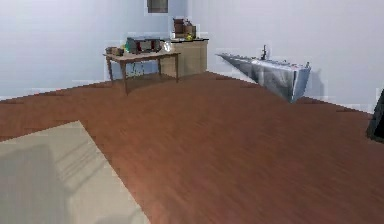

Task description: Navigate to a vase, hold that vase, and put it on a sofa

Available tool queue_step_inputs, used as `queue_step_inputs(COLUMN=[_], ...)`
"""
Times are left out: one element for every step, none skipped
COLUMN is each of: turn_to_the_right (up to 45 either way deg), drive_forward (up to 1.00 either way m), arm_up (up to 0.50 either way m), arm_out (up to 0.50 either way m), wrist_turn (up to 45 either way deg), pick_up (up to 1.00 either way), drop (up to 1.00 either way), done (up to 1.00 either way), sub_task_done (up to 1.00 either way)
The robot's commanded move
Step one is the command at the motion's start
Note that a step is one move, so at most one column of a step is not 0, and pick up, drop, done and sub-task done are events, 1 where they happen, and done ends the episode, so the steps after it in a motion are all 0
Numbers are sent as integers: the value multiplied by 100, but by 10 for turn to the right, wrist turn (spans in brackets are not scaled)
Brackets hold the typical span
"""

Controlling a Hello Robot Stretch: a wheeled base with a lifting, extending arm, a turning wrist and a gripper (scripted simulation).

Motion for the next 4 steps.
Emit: queue_step_inputs(turn_to_the_right=[0, -30, 0, 0], drive_forward=[25, 0, 100, 100], arm_up=[0, 0, 0, 0], arm_out=[0, 0, 0, 0], wrist_turn=[0, 0, 0, 0], pick_up=[0, 0, 0, 0], drop=[0, 0, 0, 0], done=[0, 0, 0, 0], sub_task_done=[0, 0, 0, 0])
